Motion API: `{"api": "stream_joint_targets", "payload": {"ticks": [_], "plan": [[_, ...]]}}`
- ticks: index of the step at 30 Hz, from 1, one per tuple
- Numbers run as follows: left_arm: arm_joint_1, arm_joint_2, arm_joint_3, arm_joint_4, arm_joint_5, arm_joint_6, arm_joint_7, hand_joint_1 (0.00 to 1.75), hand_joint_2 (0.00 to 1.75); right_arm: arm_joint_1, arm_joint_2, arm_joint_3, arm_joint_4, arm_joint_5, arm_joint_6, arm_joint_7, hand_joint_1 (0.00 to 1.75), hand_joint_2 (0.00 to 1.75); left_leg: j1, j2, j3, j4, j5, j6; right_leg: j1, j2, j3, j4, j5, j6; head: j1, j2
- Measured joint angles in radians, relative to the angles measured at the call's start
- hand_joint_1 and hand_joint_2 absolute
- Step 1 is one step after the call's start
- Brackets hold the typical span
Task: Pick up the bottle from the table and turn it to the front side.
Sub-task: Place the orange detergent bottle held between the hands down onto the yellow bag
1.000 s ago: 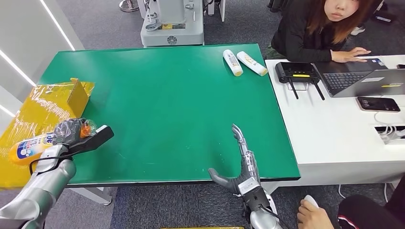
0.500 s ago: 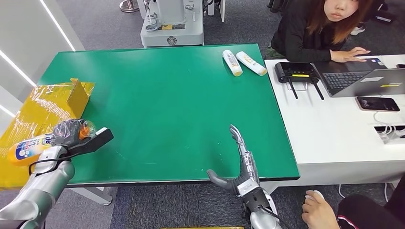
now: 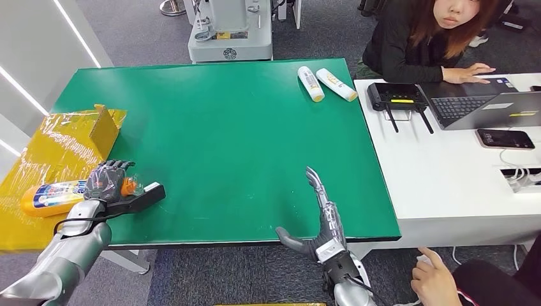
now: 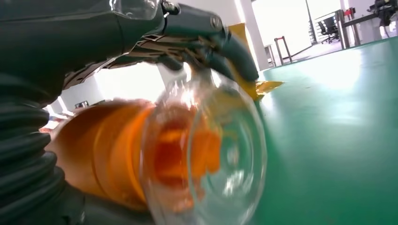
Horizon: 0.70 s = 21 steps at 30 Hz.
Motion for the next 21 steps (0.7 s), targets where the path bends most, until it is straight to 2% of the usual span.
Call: {"api": "stream_joint_targets", "payload": {"ticks": [7, 15, 18, 21], "plan": [[0.009, -0.02, -0.008, 0.0, -0.004, 0.067, -0.001, 0.0, 1.75, 0.0, 0.0, 0.008, 0.001, 0.007, 0.004, 0.011, 0.0, 1.75, 0.0, 0.0, 0.0, 0.0, 0.0, 0.0, 0.0, 0.0, 0.0, 0.0, 0.0, 0.0, 0.0, 0.0], [0.012, -0.06, -0.007, -0.001, 0.03, 0.12, -0.043, 0.0, 1.75, 0.0, 0.0, 0.012, 0.004, 0.007, 0.006, 0.017, 0.0, 1.75, 0.0, 0.0, 0.0, 0.0, 0.0, 0.0, 0.0, 0.0, 0.0, 0.0, 0.0, 0.0, 0.0, 0.0], [0.012, -0.081, 0.004, -0.005, 0.072, 0.145, -0.101, 0.0, 1.75, 0.0, 0.0, 0.013, 0.008, 0.007, 0.007, 0.017, 0.0, 1.75, 0.0, 0.0, 0.0, 0.0, 0.0, 0.0, 0.0, 0.0, 0.0, 0.0, 0.0, 0.0, 0.0, 0.0], [0.012, -0.114, 0.029, -0.019, 0.151, 0.161, -0.196, 0.0, 1.75, 0.0, 0.0, 0.014, 0.014, 0.007, 0.007, 0.021, 0.0, 1.75, 0.0, -0.001, 0.0, 0.0, 0.0, 0.0, 0.0, -0.001, 0.0, 0.0, 0.0, 0.0, 0.0, 0.0]]}}
